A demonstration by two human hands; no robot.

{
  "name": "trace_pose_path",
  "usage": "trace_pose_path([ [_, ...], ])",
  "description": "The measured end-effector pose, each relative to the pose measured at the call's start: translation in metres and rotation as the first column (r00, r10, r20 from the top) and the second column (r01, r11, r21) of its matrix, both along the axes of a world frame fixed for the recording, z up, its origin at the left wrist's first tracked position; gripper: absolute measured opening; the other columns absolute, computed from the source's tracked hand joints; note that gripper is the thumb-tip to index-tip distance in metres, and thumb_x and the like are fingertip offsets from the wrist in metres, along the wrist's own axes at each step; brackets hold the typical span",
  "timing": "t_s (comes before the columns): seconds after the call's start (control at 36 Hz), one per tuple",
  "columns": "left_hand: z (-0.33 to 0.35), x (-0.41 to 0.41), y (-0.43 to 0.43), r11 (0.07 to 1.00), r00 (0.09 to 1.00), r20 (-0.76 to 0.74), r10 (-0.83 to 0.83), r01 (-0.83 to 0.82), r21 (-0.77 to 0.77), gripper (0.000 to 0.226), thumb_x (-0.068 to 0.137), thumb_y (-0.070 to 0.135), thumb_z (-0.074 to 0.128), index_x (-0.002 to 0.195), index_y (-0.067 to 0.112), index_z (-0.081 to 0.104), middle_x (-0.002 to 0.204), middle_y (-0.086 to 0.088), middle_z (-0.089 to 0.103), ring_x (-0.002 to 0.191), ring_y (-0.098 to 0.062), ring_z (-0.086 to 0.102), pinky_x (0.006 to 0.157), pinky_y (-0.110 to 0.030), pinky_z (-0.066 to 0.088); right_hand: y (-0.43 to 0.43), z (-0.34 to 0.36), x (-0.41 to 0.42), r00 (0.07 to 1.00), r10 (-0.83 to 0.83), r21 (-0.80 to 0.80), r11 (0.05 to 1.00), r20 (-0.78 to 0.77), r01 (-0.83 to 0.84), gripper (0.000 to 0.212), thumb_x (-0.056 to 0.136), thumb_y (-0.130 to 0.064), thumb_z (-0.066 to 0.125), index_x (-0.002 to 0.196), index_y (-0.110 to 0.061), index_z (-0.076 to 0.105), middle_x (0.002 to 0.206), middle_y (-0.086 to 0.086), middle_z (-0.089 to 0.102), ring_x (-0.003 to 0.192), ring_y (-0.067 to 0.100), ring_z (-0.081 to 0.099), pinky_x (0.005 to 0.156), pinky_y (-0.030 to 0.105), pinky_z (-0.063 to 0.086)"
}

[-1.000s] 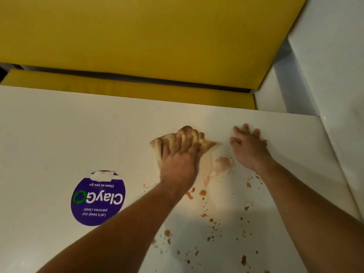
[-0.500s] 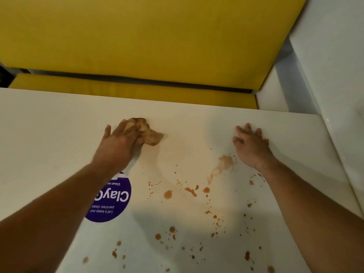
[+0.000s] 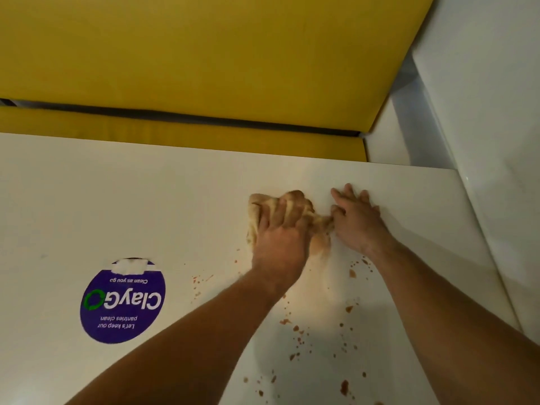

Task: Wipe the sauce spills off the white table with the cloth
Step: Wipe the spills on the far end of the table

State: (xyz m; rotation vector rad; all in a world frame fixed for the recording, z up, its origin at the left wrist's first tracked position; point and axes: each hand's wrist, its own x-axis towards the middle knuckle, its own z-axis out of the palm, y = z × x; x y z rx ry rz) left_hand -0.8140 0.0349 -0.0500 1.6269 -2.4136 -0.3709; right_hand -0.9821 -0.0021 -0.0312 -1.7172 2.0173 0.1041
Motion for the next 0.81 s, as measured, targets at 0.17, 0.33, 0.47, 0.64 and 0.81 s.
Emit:
trace_pose_path([
  [0.17, 0.0, 0.076, -0.005, 0.903, 0.904, 0.146, -0.401, 0.417, -0.104, 0.033, 0.086, 0.025, 0.071, 0.119, 0.026, 0.067, 0.132, 0.002, 0.062, 0.13, -0.032, 0.051, 0.105, -0.059, 0.037, 0.003, -0.003, -0.003, 1.0, 0.024, -0.025, 0.999, -0.015, -0.025, 0.051, 0.104, -0.034, 0.024, 0.154, -0.031, 0.013, 0.163, -0.002, -0.003, 0.148, 0.027, -0.009, 0.117, 0.05, -0.001],
  [0.33, 0.023, 0.169, -0.019, 0.965, 0.933, 0.262, -0.246, 0.261, -0.023, 0.039, 0.093, 0.029, 0.058, 0.132, 0.032, 0.055, 0.146, 0.003, 0.049, 0.144, -0.027, 0.03, 0.113, -0.059, 0.02, 0.004, 0.001, 0.001, 1.0, 0.007, -0.013, 1.0, -0.019, -0.007, 0.051, 0.104, -0.035, 0.024, 0.154, -0.031, 0.013, 0.162, -0.002, -0.003, 0.148, 0.027, -0.009, 0.117, 0.05, -0.001],
  [0.47, 0.03, 0.198, -0.02, 1.0, 0.955, 0.295, -0.025, 0.018, 0.025, 0.043, 0.099, 0.033, 0.04, 0.14, 0.027, 0.049, 0.152, 0.006, 0.041, 0.149, -0.022, 0.013, 0.116, -0.059, 0.002, 0.004, 0.005, 0.006, 1.0, -0.03, 0.002, 1.0, 0.007, 0.03, 0.05, 0.104, -0.036, 0.023, 0.154, -0.029, 0.016, 0.163, -0.002, -0.001, 0.148, 0.027, -0.008, 0.117, 0.051, 0.001],
  [0.64, 0.012, 0.146, -0.008, 0.932, 0.927, 0.093, 0.363, -0.364, -0.008, 0.03, 0.098, 0.016, 0.043, 0.124, 0.014, 0.06, 0.141, -0.006, 0.052, 0.146, -0.033, 0.017, 0.112, -0.066, 0.016, 0.015, 0.013, -0.001, 0.993, -0.064, -0.013, 0.998, 0.094, 0.066, 0.049, 0.104, -0.036, 0.025, 0.152, -0.028, 0.022, 0.161, -0.005, 0.011, 0.149, 0.018, 0.002, 0.12, 0.043, 0.008],
  [0.81, 0.007, 0.062, -0.014, 0.891, 0.893, 0.013, 0.45, -0.45, 0.057, 0.041, 0.104, 0.028, 0.027, 0.134, 0.017, 0.053, 0.155, -0.002, 0.036, 0.149, -0.032, 0.008, 0.113, -0.059, -0.008, 0.031, 0.014, -0.02, 0.988, -0.113, -0.048, 0.992, 0.104, 0.119, 0.048, 0.104, -0.036, 0.025, 0.152, -0.026, 0.026, 0.16, -0.006, 0.019, 0.148, 0.017, 0.007, 0.119, 0.039, 0.008],
])
